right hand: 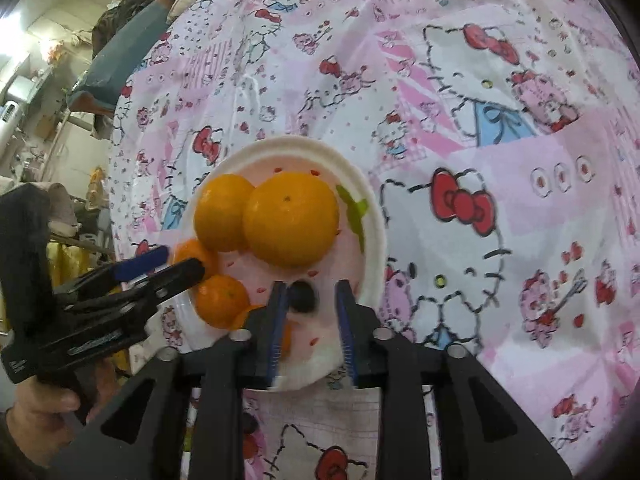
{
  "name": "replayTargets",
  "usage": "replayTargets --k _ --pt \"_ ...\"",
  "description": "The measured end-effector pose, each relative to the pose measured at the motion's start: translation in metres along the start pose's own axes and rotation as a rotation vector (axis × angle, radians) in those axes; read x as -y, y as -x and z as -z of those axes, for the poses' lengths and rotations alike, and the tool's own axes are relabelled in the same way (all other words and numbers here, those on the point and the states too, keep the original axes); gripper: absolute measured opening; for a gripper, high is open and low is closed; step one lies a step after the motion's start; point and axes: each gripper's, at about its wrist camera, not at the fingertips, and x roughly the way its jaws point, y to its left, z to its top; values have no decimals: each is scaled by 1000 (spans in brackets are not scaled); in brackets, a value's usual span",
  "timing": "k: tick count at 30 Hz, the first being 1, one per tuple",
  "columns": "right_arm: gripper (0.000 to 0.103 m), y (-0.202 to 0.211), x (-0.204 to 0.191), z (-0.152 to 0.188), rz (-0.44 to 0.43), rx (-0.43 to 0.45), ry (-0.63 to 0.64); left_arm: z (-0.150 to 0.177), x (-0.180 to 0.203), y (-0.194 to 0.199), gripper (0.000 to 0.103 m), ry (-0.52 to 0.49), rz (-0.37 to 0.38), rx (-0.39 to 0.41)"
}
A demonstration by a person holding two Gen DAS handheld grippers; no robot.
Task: Organize fruits
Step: 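Lower the mandarin onto the plate and open the left tool, then move the right tool to the second dark berry and grasp it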
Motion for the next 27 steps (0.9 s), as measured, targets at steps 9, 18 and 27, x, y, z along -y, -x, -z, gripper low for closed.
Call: replayTargets --k 9,18,27 --pt "83 18 11 -2 -44 44 -32 -5 7 16 82 -15 -5 49" --pt "85 36 4 -2 -66 91 -35 6 3 37 82 -19 -34 100" --pt "85 63 -9 18 -91 120 0 29 5 73 82 -36 -80 162"
